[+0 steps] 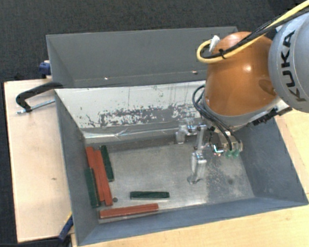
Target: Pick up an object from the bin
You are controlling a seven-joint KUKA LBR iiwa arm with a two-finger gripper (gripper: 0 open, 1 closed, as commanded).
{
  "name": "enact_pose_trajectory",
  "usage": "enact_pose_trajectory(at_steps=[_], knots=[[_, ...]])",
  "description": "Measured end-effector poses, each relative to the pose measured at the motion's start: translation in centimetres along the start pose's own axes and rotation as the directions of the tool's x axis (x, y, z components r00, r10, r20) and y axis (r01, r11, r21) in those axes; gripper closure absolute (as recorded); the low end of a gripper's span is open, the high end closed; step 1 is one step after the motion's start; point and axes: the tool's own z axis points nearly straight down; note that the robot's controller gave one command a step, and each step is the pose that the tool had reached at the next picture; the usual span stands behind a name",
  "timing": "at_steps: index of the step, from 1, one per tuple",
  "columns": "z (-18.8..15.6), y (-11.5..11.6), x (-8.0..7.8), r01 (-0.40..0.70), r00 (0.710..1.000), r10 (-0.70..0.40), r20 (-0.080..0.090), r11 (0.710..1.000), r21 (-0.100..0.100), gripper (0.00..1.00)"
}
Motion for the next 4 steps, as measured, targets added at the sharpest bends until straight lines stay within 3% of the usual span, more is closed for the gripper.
enact_pose_trajectory(at_steps=[1,2,3,4], knots=[[-0.4,0.0,-0.1,-0.001,1.0,0.001,0.007,1.0,0.0,0.0],[5.0,1.6,0.4,-0.032,0.999,0.032,0.014,0.999,-0.002,0.0],[7.3,4.3,0.1,-0.031,0.999,0.031,0.018,0.999,-0.004,0.0],[15.1,5.0,0.0,0.138,0.99,-0.138,0.008,0.99,0.001,1.0]])
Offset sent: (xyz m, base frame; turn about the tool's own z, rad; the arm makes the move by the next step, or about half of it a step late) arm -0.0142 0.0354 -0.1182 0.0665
